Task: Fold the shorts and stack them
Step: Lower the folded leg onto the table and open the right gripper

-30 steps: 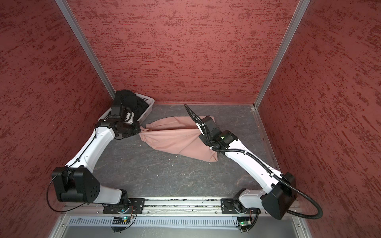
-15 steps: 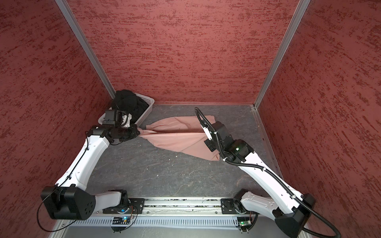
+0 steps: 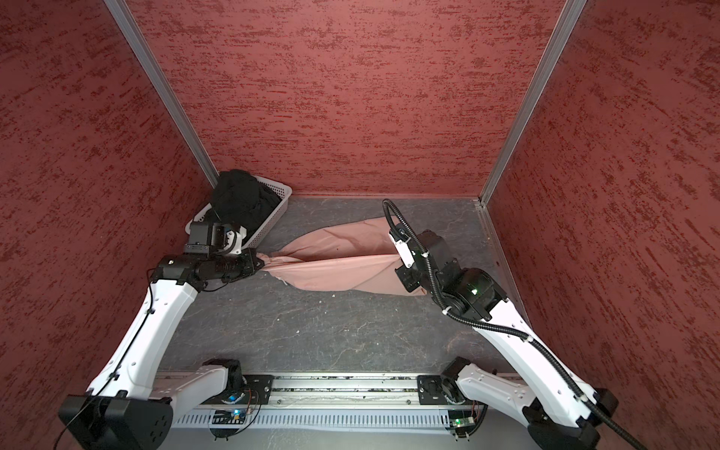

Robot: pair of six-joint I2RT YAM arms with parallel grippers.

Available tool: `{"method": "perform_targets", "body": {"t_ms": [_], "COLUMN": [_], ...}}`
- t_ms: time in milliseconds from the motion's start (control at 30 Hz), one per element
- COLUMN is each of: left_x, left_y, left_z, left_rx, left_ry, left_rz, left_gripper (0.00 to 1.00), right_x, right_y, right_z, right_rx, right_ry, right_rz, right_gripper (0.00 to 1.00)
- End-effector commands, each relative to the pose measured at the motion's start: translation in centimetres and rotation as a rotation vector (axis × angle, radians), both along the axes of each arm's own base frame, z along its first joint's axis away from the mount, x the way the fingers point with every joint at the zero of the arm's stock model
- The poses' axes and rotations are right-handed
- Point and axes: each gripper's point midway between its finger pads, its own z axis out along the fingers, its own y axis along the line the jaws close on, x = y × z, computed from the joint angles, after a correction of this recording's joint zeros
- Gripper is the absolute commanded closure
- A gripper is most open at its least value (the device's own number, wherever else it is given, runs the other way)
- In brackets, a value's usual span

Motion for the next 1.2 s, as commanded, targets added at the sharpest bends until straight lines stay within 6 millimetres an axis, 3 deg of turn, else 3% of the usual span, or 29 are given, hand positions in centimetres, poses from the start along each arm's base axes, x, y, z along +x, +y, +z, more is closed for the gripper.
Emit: {"method": "perform_targets", "body": {"t_ms": [0, 100, 233, 467, 600, 867, 1167], "left_x": [-1.3, -1.3, -0.8, 1.4, 3.2, 7.2, 11.7], "left_y": [3.5, 3.2, 3.5, 4.8, 5.1, 5.9, 5.8], "left_z": [-1.2, -2.1, -3.0, -2.9, -3.4, -4.1, -5.4], "left_rx": [0.138, 0.131, 0.154, 0.211, 0.221, 0.267, 0.277], "left_ry": [0.037, 0.068, 0.103, 0.114, 0.124, 0.15, 0.171], "left_rz": [0.129, 0.113, 0.111, 0.117, 0.117, 0.101, 0.078], "left_gripper": [1.0, 1.0, 1.0, 1.0, 1.0, 1.0, 1.0], "right_x": [-0.6, 0.3, 2.5, 7.3, 10.3, 16.2, 22.3], "right_y": [-4.0, -3.2, -1.3, 1.8, 1.0, 1.2, 0.0], "right_z": [1.7, 2.8, 2.1, 1.2, 0.8, -2.1, -6.5], "right_rx": [-0.089, -0.097, -0.154, -0.209, -0.183, -0.149, -0.182], "right_ry": [-0.035, -0.079, -0.104, -0.15, -0.163, -0.122, -0.049], "right_rz": [-0.117, -0.083, -0.023, 0.079, 0.055, 0.071, 0.074], "right_gripper": [1.0, 1.0, 1.0, 1.0, 1.0, 1.0, 1.0]}}
